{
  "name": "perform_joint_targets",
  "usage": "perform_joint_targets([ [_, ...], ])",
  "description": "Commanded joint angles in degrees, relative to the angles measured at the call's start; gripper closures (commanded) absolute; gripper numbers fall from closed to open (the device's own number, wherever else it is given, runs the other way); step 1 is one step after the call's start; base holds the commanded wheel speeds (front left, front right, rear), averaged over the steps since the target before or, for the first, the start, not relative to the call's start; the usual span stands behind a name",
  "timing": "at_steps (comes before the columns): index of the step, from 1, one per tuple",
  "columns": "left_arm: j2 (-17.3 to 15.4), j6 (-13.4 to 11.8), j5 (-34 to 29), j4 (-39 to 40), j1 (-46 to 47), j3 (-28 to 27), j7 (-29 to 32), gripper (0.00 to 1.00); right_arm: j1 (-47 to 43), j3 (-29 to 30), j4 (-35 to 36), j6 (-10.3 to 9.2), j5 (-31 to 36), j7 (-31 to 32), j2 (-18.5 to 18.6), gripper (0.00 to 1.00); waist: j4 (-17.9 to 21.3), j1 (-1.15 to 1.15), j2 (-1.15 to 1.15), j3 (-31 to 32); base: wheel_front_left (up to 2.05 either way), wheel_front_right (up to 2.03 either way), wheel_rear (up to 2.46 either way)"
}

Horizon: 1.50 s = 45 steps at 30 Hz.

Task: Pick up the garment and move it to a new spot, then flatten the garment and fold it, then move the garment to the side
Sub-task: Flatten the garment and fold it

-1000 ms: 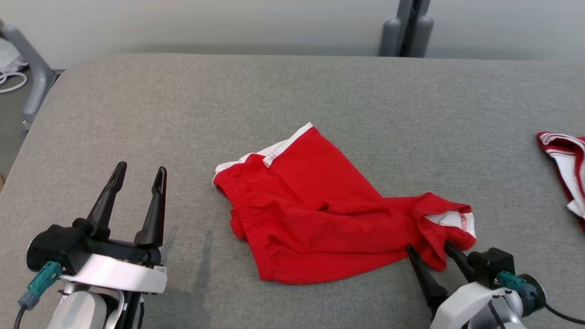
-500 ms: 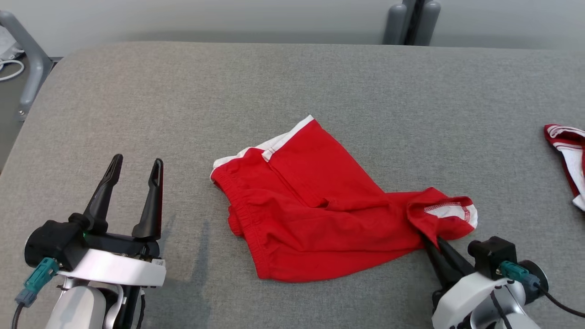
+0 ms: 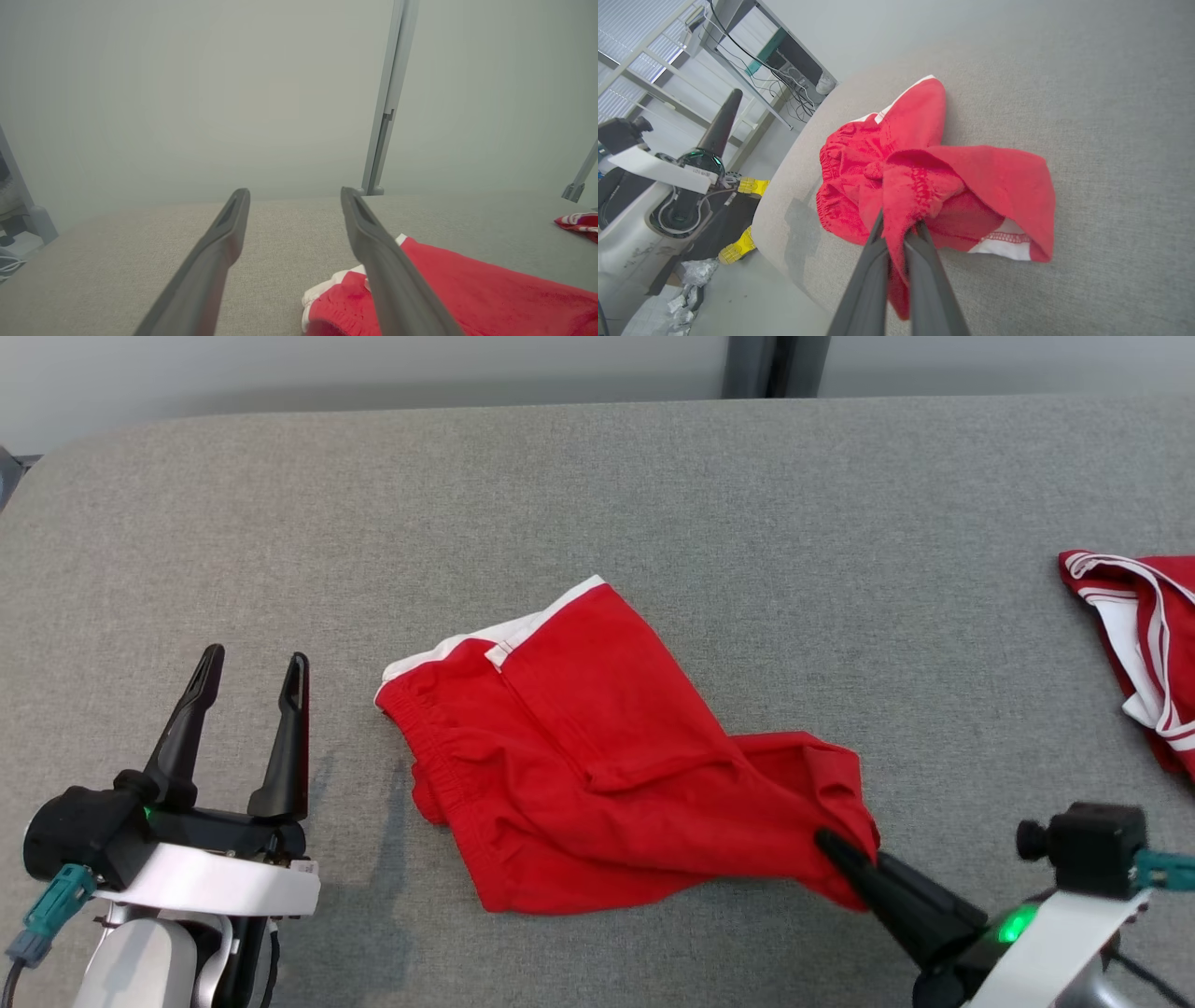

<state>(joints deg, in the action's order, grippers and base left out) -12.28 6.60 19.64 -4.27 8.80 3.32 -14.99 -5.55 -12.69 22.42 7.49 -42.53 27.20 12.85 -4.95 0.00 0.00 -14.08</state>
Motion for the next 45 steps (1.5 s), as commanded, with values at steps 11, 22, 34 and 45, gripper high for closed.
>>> perform_joint_targets([
  [11,1.1,0.8,-1.2,-0.7,4.6,2.3,-0.1,0.0,22.0,14.1,-18.3,0.0,-14.9,4.9,-7.4,1.0,-2.8,0.0,0.0,-4.3,0.0,0.0,0.0],
  [22,1.6,0.9,-1.1,-1.9,7.9,5.1,-0.1,0.0,35.7,12.1,-45.4,0.0,-11.7,-6.3,-6.7,0.0,-5.1,0.0,0.0,-6.4,0.0,0.0,0.0],
  [34,1.2,0.9,-1.8,-1.4,4.4,1.5,-0.1,0.0,27.2,7.4,-40.4,0.0,-6.3,-33.1,3.0,0.0,-1.5,0.0,0.0,-3.4,0.0,0.0,0.0],
  [45,1.5,0.9,-3.4,-0.9,-0.5,-2.1,-0.1,0.0,20.8,8.2,-32.7,0.0,14.7,-42.5,2.9,0.0,1.7,0.0,0.0,0.4,0.0,0.0,0.0],
])
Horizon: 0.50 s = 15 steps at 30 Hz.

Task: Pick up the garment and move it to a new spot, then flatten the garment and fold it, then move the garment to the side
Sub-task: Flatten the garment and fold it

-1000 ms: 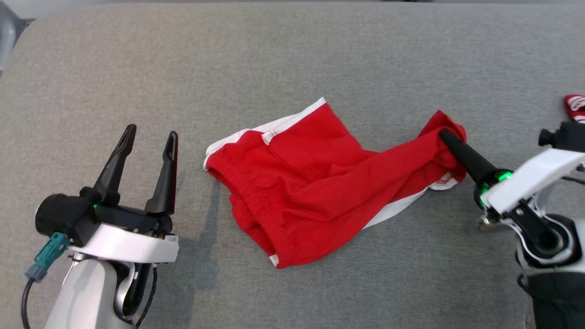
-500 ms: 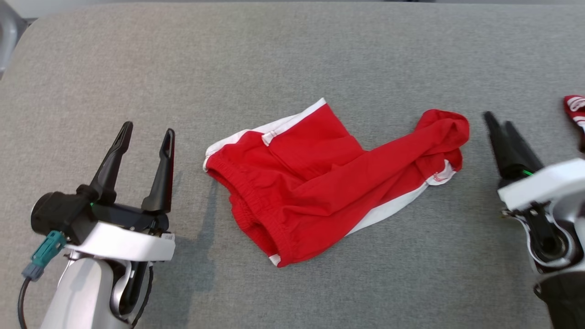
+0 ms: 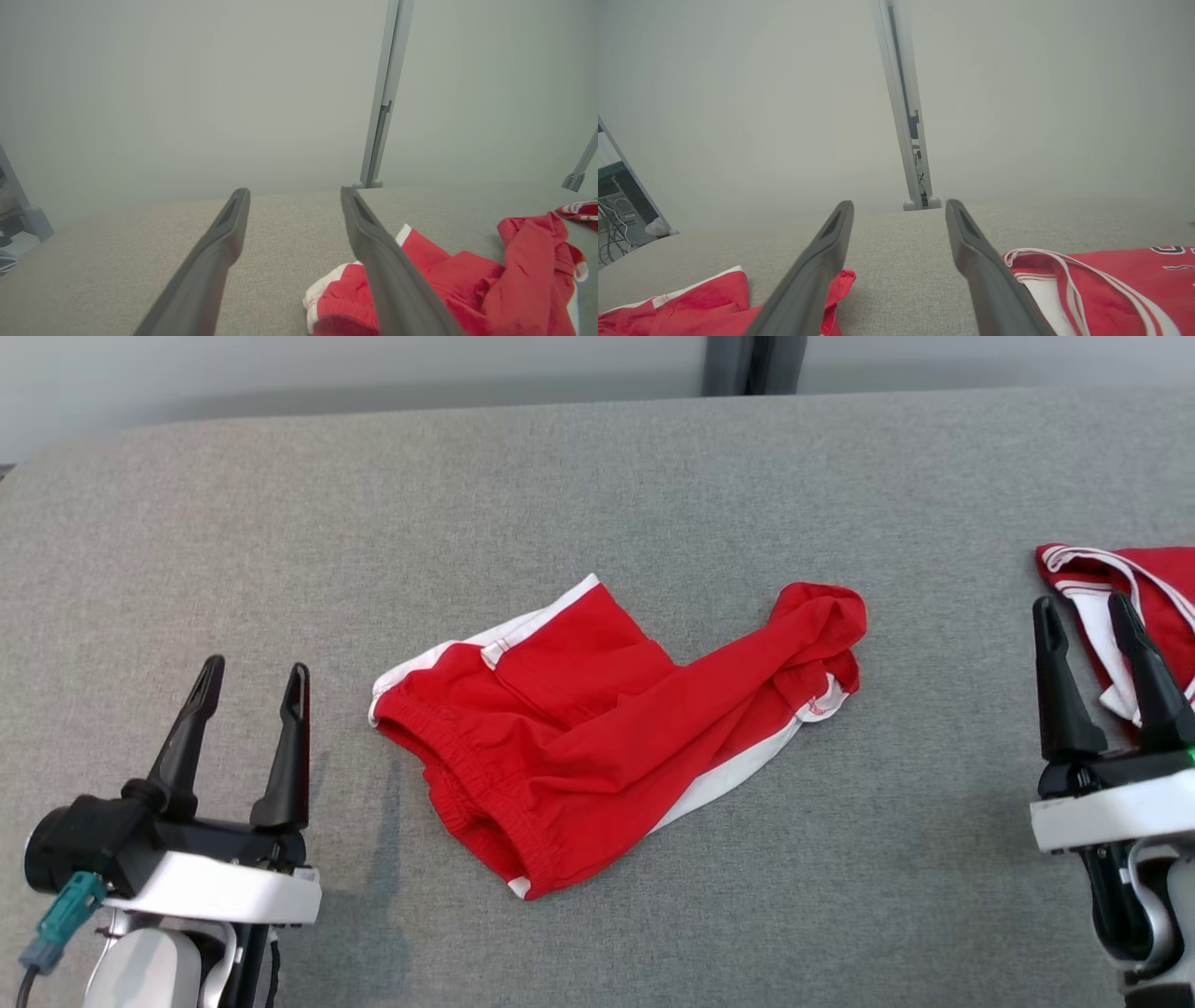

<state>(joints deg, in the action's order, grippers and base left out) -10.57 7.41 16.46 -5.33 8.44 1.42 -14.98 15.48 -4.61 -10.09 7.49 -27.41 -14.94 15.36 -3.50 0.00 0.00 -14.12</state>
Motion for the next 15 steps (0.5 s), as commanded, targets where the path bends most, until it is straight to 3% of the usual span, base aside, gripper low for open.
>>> perform_joint_targets([
  [1,-0.2,0.1,-0.4,0.2,-0.6,-0.2,-0.2,0.0,-1.2,0.6,0.5,0.0,1.1,-0.3,-0.3,0.0,0.4,0.0,0.0,0.8,0.0,0.0,0.0],
  [8,0.4,0.0,-0.9,-0.3,-4.1,0.5,-0.2,0.0,-8.9,3.3,4.3,0.0,9.9,-0.4,-3.5,0.0,0.7,0.0,0.0,4.1,0.0,0.0,0.0],
  [15,0.4,-0.3,-1.4,-0.6,-5.7,1.3,-0.2,0.0,-13.3,4.9,7.9,0.0,14.1,1.4,-5.6,0.0,1.4,0.0,0.0,5.1,0.0,0.0,0.0],
])
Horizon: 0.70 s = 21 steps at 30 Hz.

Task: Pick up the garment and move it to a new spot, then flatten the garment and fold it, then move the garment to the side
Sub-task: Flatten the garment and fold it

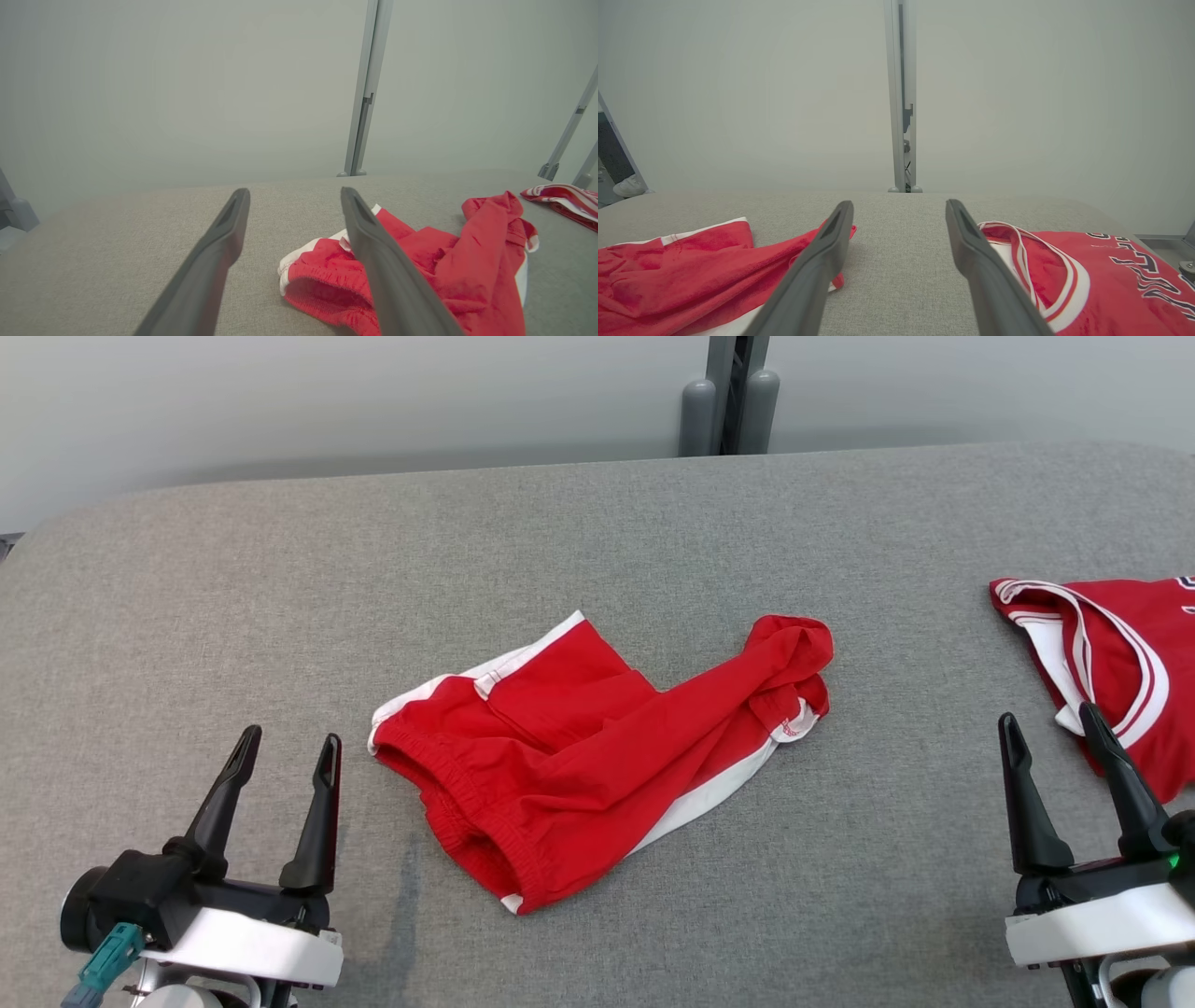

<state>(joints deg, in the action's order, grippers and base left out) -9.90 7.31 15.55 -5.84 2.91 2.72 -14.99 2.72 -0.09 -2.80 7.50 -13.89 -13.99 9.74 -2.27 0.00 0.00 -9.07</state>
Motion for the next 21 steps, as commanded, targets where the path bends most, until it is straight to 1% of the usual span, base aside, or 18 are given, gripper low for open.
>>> perform_joint_targets([
  [1,-0.3,-0.1,-0.5,-0.1,-0.1,0.1,-0.1,0.0,-0.8,0.6,1.1,-0.02,0.8,0.9,-0.2,0.0,0.2,0.0,0.0,0.1,0.0,0.0,0.0],
  [8,-0.4,-0.2,-0.7,-0.2,0.7,1.0,0.3,0.0,-1.6,0.8,2.7,-0.02,1.4,2.0,-1.2,0.0,0.3,0.0,0.0,0.0,0.0,0.0,0.0],
  [11,-0.3,-0.1,-0.5,-0.2,1.1,2.8,1.2,0.0,-1.6,0.8,2.9,-0.02,1.1,2.1,-1.2,0.0,0.3,0.0,0.0,-0.1,0.0,0.0,0.0],
  [14,-0.5,0.1,0.9,-0.7,0.5,6.9,3.8,0.0,-1.4,0.6,3.0,-0.02,0.8,2.3,-1.2,0.0,0.4,0.0,0.0,-0.4,0.0,0.0,0.0],
  [17,-1.1,0.2,3.4,-1.4,0.1,13.8,6.9,0.0,-1.2,0.4,2.9,-0.02,0.7,2.4,-1.2,0.0,0.5,0.0,0.0,-1.2,0.0,0.0,0.0],
  [21,-3.0,0.2,8.2,-2.7,-0.1,21.7,9.7,0.0,-0.3,-0.3,2.6,-0.02,0.9,2.1,-1.0,0.0,0.8,0.0,0.0,-2.5,0.0,0.0,0.0],
])
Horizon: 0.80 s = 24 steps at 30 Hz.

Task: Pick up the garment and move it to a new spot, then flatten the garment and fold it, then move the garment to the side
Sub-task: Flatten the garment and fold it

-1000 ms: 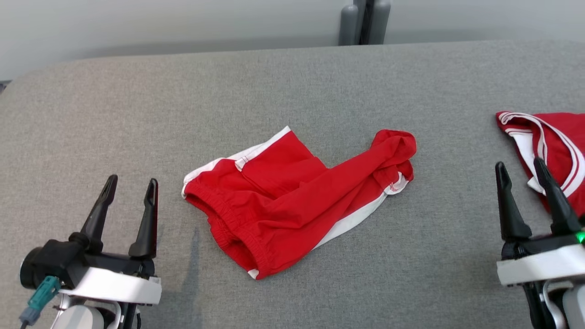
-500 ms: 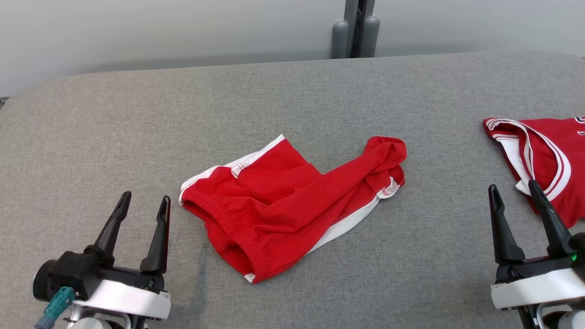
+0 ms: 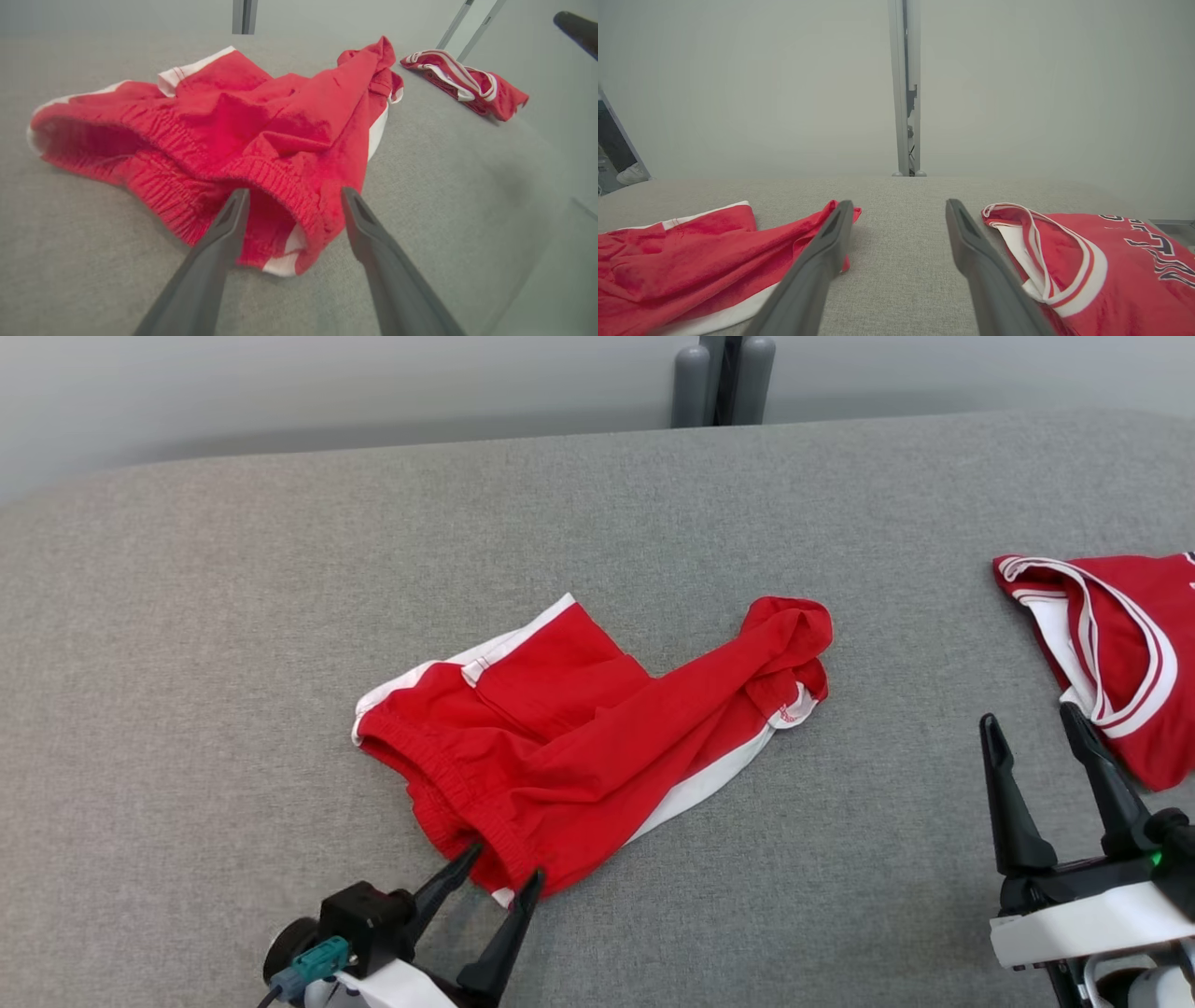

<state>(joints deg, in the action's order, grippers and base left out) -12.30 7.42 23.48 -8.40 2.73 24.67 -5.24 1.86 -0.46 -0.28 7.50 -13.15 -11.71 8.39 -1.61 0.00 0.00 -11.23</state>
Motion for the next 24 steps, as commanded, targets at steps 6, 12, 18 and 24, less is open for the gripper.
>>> perform_joint_targets([
  [6,-2.4,0.1,5.9,-3.5,2.4,2.7,1.0,0.0,1.4,-0.7,-0.3,-0.02,1.2,-0.8,-0.2,0.0,0.7,0.0,0.0,-1.9,0.0,0.0,0.0],
  [12,-6.1,0.1,11.4,0.4,5.6,9.6,0.9,1.0,1.9,-0.3,-1.0,-0.02,0.8,-1.3,-0.7,0.0,0.7,0.0,0.0,-2.6,0.0,0.0,0.0],
  [18,-13.4,0.1,13.9,13.0,4.6,12.1,0.3,1.0,1.2,0.9,-1.2,-0.02,0.9,-1.6,-0.6,0.0,-0.8,0.0,0.0,-3.2,0.0,0.0,0.0],
  [24,-17.6,-1.3,16.8,18.4,5.0,7.0,0.7,1.0,2.6,1.1,-1.0,-0.02,0.7,-1.6,-0.6,0.0,-1.5,0.0,0.0,-4.5,0.0,0.0,0.0],
])
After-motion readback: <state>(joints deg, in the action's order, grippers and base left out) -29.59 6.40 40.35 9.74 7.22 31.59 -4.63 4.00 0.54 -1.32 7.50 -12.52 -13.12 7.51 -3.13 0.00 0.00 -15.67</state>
